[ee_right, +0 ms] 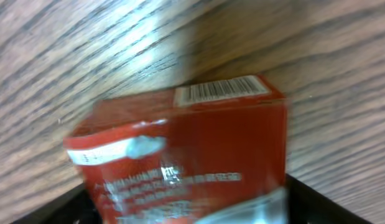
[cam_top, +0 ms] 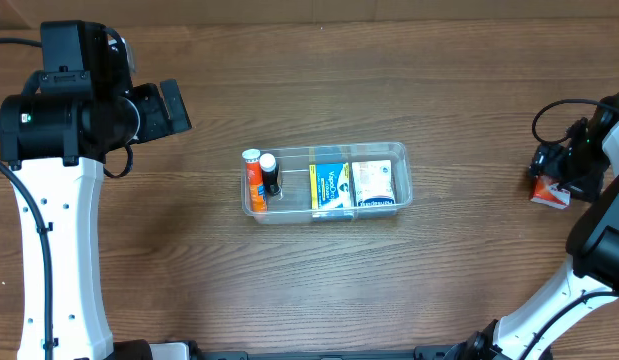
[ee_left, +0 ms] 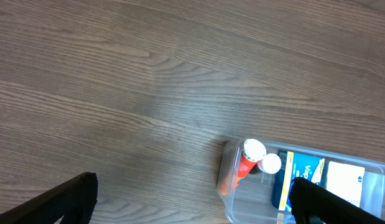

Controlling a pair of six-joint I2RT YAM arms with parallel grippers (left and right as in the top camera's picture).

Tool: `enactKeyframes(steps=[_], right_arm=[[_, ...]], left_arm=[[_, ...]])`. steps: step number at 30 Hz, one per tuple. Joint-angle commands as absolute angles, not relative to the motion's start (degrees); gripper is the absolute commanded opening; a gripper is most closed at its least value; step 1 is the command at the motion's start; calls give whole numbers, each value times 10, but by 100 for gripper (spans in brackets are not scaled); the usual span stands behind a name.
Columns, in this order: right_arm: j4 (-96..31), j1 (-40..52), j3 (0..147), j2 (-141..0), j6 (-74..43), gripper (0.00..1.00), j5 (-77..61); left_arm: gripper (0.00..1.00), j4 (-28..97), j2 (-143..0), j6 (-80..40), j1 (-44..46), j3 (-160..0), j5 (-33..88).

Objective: Pack container
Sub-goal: 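Move the right gripper to the red box and grasp it, then carry the red box over the container's right end and lower it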

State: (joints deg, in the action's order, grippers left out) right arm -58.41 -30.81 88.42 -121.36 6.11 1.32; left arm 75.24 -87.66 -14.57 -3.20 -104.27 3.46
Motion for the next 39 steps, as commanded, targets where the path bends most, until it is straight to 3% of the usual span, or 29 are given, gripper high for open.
enactKeyframes(steps=[1,8,19,25,28,35,39], right_arm=[[-581,-313,880,-1217,58,73,11],[-590,-310,891,-1215,56,61,-33],[-641,-240,958,-1098,53,61,-42],[-669,-124,962,-975,38,61,-42],[-676,-23,962,-923,31,61,-42],[-682,151,952,-918,-47,61,-41],[-681,205,937,-934,-97,61,-40]], left_arm=[[100,752,-877,-137,-34,-1042,39],[100,752,-877,-137,-34,-1042,39],[100,750,-877,-137,-34,-1042,39],[100,750,-877,-137,-34,-1042,39],[100,752,-877,-137,-34,-1042,39],[100,751,-877,-137,-34,-1042,39],[100,752,-877,-137,-34,-1042,39]])
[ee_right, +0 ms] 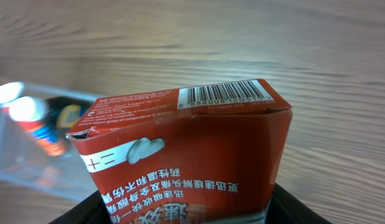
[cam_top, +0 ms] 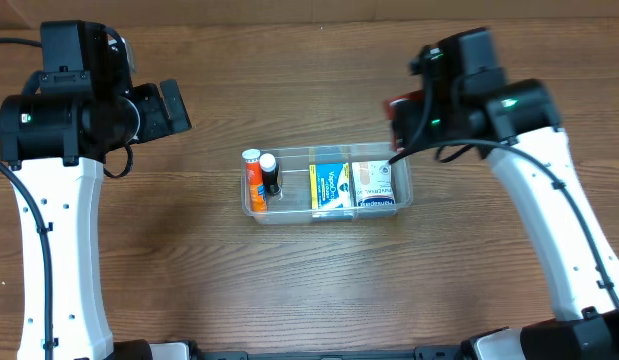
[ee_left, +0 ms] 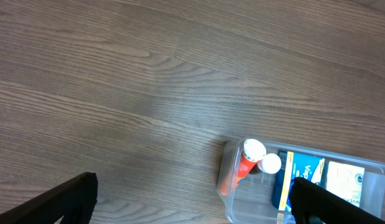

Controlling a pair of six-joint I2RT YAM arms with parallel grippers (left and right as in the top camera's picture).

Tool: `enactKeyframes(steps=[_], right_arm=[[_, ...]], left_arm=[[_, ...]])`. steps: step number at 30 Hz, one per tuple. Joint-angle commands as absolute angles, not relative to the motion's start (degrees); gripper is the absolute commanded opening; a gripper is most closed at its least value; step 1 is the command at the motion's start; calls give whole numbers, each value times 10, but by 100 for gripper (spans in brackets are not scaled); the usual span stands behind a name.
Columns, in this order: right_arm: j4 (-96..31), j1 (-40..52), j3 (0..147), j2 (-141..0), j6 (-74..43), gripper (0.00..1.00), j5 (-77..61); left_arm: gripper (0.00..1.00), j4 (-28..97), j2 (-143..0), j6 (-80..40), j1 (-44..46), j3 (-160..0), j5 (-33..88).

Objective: Pack container
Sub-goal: 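Carry the red box over the container's right end and lower it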

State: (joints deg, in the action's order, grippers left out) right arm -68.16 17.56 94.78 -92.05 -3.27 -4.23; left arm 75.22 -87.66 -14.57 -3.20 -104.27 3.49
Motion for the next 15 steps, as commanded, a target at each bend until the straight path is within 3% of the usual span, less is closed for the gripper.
enactKeyframes(steps=[1,15], right_arm=[[-683,216,933,-941,-110,61,-40],[-615,239,795,-992,-138,61,-47]], left_arm=[[100,752,-877,-137,-34,-1042,39],[100,752,-877,-137,-34,-1042,39]])
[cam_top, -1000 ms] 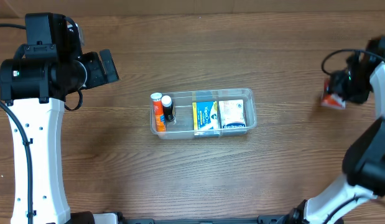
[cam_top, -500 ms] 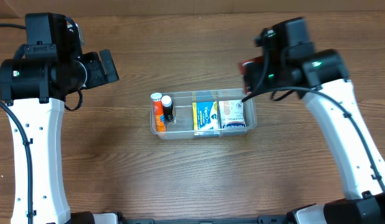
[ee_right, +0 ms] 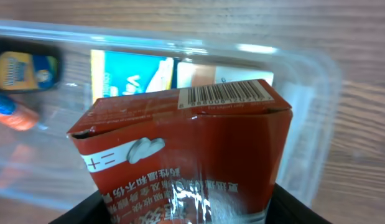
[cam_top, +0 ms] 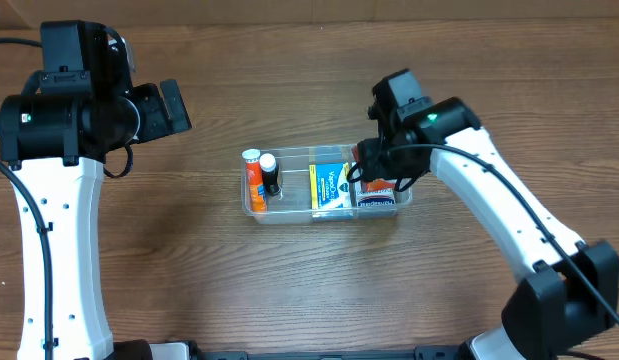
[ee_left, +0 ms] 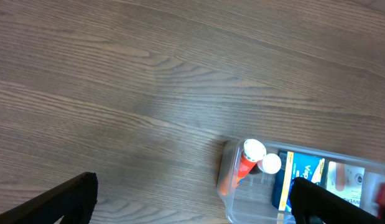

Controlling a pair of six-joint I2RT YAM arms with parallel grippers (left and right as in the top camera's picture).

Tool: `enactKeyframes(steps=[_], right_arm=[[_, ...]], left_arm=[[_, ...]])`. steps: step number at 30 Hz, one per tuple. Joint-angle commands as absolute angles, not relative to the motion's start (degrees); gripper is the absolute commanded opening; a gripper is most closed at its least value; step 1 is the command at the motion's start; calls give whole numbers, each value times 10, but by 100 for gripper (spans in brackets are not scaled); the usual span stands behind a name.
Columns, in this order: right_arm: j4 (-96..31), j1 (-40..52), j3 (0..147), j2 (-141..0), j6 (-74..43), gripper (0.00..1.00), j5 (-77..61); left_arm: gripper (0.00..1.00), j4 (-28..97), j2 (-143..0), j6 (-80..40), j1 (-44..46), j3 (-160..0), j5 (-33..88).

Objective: Pack container
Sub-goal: 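Carry the red box over the container's right end and lower it, then open the right gripper to release the red box and lift away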

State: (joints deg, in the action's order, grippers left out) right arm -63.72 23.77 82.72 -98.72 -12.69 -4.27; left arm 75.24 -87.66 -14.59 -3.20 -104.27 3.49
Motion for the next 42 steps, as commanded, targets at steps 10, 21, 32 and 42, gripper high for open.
enactKeyframes(steps=[10,21,32,42], right_arm=[[-593,239,761,-992,-138,75,-51],[-561,239,761,-992,-137,79,-51],[-560,239,761,-993,-138,7,-57],[-534,239,709,-1020,-138,8,-72]], left_arm=[[100,752,-877,-137,-34,-1042,39],[100,752,-877,-137,-34,-1042,39],[100,752,-877,-137,-34,-1042,39],[100,752,-877,-137,-34,-1042,39]])
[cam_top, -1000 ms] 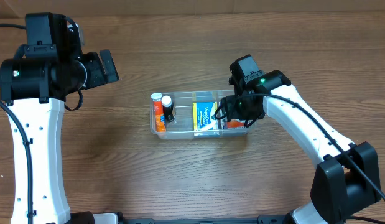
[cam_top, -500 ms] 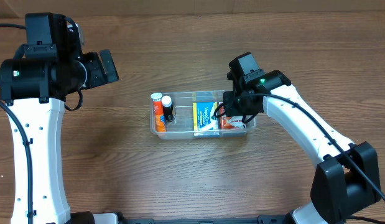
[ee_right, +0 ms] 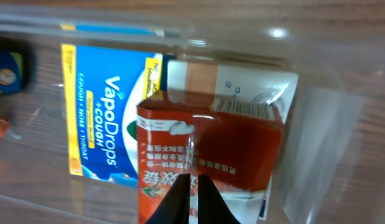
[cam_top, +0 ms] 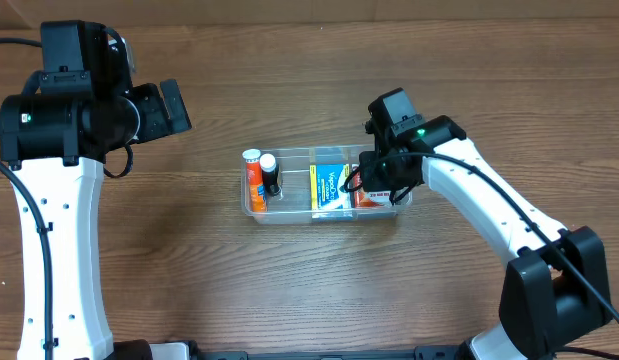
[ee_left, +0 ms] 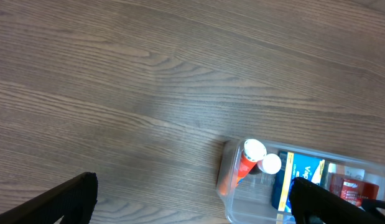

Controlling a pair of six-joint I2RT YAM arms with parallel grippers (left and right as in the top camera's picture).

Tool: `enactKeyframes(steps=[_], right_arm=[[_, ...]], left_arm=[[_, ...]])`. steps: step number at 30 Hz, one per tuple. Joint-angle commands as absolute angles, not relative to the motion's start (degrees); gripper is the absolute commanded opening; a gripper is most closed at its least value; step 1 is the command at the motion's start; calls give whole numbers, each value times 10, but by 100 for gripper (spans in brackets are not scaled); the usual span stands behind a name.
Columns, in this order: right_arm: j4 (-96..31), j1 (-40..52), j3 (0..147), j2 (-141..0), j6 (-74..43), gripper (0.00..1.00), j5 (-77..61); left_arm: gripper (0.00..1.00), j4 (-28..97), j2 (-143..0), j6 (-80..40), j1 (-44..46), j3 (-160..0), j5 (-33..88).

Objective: Pack container
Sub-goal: 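Open the right gripper to release the red box and lift away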

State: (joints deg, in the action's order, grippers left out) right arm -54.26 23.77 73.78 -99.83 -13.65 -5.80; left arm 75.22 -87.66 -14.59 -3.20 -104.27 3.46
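A clear plastic container [cam_top: 247,200] lies mid-table. It holds an orange tube [cam_top: 252,175], a small dark bottle [cam_top: 270,172], a blue VapoDrops box [ee_right: 108,118] and a white box [ee_right: 242,84]. A red box [ee_right: 217,149] lies on the white box at the container's right end. My right gripper [ee_right: 193,199] hovers right over the red box, fingers shut together with nothing seen between them. My left gripper [ee_left: 192,202] hangs open, high over bare table left of the container [ee_left: 229,186].
Brown wooden table all round. The left arm [cam_top: 59,120] stands at the far left. The right arm [cam_top: 489,220] reaches in from the lower right across the table to the container.
The red box was in my right gripper's fingers, just over the container's right end. Now it lies on the white box, and the fingers are shut together above it. Left arm unchanged.
My right gripper was on the red box at the table's far right edge. Then it held the box in the air near the container's right end, then low over the white box. Now the box lies in the container, released. The left gripper stayed open and still.
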Motion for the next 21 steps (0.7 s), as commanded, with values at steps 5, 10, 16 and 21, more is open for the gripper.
enactKeyframes(steps=[5,10,16,21], right_arm=[[-514,239,706,-1028,-137,8,-72],[-509,239,718,-1025,-135,10,-63],[-551,239,774,-995,-136,12,-16],[-594,239,845,-931,-136,14,51]], left_arm=[[100,751,-877,-137,-34,-1042,39],[100,752,-877,-137,-34,-1042,39],[100,751,-877,-137,-34,-1042,39],[100,751,-877,-137,-34,-1042,39]])
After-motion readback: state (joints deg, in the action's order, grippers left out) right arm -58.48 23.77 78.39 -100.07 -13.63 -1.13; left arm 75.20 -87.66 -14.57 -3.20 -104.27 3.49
